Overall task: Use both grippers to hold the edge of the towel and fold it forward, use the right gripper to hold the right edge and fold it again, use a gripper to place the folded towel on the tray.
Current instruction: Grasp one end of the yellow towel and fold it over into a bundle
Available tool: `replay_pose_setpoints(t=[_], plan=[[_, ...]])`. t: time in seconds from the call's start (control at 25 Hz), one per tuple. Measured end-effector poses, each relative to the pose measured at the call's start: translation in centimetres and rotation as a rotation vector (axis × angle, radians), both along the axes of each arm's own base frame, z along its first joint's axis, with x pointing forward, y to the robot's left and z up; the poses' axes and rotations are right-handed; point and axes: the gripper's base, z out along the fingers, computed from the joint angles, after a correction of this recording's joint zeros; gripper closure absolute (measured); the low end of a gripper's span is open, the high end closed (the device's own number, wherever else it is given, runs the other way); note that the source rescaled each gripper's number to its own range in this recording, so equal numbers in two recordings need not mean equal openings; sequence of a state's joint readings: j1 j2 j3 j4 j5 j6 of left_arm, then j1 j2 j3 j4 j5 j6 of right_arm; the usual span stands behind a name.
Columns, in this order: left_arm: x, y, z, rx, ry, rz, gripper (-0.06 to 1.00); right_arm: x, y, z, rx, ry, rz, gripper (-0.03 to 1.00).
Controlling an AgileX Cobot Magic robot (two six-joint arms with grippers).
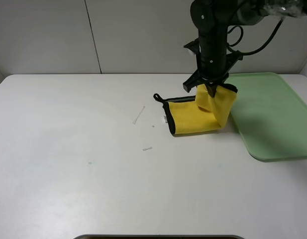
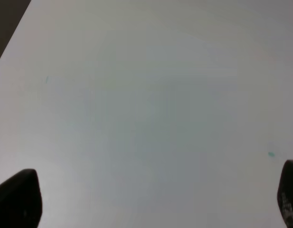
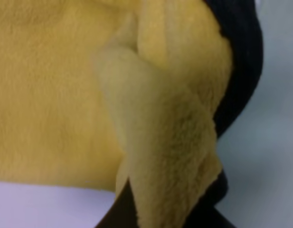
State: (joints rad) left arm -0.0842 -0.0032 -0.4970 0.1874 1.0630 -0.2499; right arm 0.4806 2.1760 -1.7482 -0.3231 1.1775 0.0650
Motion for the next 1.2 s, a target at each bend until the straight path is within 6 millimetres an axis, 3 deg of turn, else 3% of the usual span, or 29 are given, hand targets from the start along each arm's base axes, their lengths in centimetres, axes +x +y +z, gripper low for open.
replay_pose_setpoints(t=[0.32, 0.56, 1.0, 1.08, 1.16, 1.2], plan=[[0.0, 0.0, 0.0, 0.0, 0.0, 0.0, -0.06, 1.0, 1.5, 1.7, 0.146, -0.045, -0.118, 0.88], [0.0, 0.0, 0.0, 0.0, 0.0, 0.0, -0.06, 0.6, 2.5, 1.8, 0.267, 0.006, -0.168, 0.88], [0.0, 0.0, 0.0, 0.001, 0.0, 0.0, -0.06, 0.6, 2.8, 1.8, 0.299, 0.0, -0.163, 0.85], [0.0, 0.0, 0.0, 0.001, 0.0, 0.0, -0.06, 0.7, 2.8, 1.8, 0.305, -0.001, -0.164, 0.68], [0.0, 0.0, 0.0, 0.001, 0.0, 0.0, -0.06, 0.6, 3.0, 1.8, 0.324, 0.002, -0.176, 0.28], [0.0, 0.0, 0.0, 0.001, 0.0, 0.0, -0.06, 0.6, 3.1, 1.8, 0.341, 0.004, -0.189, 0.17]])
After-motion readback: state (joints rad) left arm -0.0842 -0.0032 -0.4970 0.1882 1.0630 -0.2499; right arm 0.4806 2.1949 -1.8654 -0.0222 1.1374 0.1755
